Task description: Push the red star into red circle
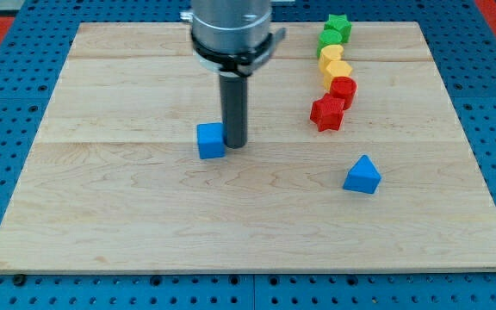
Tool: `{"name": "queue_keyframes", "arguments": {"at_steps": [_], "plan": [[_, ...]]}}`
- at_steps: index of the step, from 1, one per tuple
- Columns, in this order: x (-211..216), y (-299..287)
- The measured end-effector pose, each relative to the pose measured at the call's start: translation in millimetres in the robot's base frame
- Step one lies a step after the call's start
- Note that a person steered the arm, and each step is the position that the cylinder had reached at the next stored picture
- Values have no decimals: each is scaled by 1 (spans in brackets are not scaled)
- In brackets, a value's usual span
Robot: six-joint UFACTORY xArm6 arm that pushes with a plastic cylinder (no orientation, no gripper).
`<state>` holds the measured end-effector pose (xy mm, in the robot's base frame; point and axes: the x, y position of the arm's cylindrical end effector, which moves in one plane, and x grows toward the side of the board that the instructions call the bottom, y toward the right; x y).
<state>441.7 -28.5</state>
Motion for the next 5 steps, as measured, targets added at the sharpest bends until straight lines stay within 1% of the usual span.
{"name": "queue_keyframes", "arguments": {"at_steps": [1,2,3,4,5], "plan": [[10,26],[0,51],[-38,54],[-48,68],[-37,68]]}}
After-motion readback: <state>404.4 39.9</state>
